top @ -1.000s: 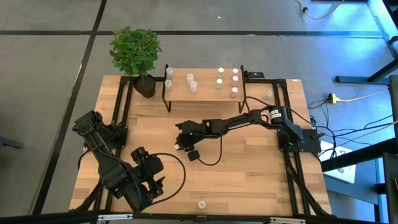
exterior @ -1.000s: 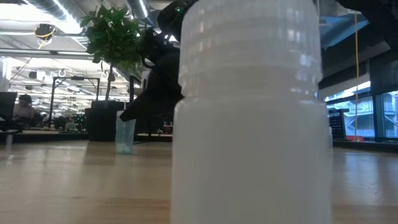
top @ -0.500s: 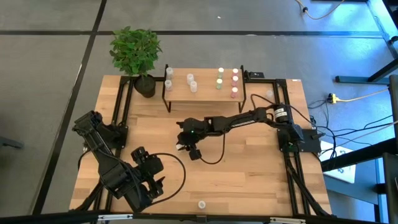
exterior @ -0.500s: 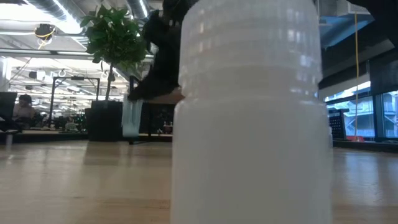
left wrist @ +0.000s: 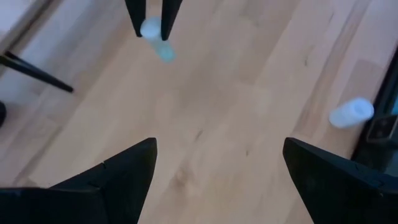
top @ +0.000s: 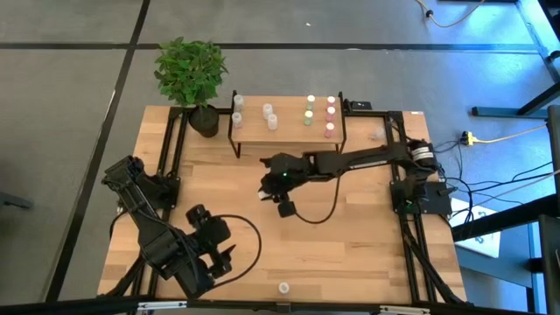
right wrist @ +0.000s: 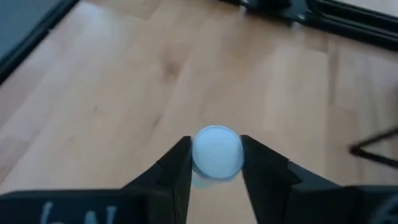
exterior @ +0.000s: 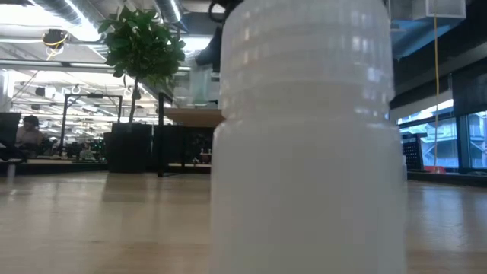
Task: Pick and place medicine bottles onto shelf by color
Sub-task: Put the green pill bottle on the shelf aligned with the other green pill bottles
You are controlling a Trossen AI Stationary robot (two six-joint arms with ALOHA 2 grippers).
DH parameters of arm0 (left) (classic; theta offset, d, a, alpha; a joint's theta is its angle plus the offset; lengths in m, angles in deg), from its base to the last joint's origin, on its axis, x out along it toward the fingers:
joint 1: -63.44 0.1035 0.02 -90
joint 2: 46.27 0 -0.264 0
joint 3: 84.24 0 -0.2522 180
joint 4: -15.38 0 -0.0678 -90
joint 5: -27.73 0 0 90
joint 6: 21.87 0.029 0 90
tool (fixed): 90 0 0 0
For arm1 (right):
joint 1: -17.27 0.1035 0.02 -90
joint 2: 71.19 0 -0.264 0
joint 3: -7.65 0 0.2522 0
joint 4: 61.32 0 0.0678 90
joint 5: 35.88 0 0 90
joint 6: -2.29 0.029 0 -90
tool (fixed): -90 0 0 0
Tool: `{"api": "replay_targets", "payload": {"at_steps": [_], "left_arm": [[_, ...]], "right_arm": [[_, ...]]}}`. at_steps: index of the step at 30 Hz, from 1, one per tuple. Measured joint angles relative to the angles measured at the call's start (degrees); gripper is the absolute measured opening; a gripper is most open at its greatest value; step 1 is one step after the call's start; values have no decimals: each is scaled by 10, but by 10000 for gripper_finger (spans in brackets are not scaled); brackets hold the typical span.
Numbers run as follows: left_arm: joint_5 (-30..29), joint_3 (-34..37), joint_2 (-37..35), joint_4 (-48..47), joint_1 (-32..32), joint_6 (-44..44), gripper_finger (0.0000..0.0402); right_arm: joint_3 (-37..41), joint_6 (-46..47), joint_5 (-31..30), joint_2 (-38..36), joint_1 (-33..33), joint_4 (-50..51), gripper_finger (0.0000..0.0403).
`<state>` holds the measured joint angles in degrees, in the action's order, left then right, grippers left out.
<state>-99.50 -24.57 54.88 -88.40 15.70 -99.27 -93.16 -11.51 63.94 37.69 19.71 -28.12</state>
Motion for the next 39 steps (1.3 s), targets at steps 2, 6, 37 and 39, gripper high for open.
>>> {"api": "replay_targets", "payload": {"at_steps": [2,6,37,39], "left_arm": [[-16,0,0,0,1,0,344],[-57,0,0,0,2,0,344],[-190,118,0,1,74,-3,344],[-191,120,0,0,82,-3,344]], "right_arm": [[0,0,-26,-12,0,20,125],[0,11,-71,-45,0,68,125],[174,110,-238,-309,-87,77,126],[197,119,-259,-313,-98,42,126]]}}
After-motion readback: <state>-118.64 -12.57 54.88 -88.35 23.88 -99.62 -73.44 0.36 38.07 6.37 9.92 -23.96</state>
